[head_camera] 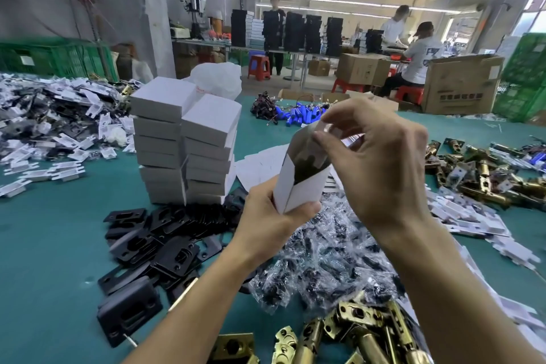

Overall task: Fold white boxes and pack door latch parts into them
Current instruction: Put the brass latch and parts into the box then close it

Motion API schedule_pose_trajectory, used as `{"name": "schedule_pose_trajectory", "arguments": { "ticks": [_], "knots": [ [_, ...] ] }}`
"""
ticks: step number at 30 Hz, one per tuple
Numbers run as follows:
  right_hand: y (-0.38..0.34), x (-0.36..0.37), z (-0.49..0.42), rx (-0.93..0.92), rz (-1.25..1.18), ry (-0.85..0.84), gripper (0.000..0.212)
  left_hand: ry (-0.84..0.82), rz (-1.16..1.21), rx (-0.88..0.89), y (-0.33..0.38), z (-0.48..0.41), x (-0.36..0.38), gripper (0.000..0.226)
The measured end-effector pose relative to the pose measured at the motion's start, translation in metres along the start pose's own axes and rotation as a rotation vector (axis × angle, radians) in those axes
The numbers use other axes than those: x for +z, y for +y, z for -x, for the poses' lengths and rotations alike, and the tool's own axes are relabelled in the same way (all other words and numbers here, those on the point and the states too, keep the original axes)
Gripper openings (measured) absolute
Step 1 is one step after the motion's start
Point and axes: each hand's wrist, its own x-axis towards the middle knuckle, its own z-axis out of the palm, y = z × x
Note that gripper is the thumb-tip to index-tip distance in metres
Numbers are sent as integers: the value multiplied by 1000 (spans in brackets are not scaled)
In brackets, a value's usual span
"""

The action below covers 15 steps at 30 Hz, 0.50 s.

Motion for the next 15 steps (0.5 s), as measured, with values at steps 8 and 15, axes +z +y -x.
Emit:
{"name": "schedule_pose_trajectory", "arguments": {
  "ticks": [8, 15],
  "knots": [
    [15, 8, 3, 154, 145, -302, 16, 107, -153, -16, -7, -3, 1, 15],
    [25, 5, -7, 138, 227, -794, 29, 170, -330, -53, -15, -3, -2, 14]
  ]
}}
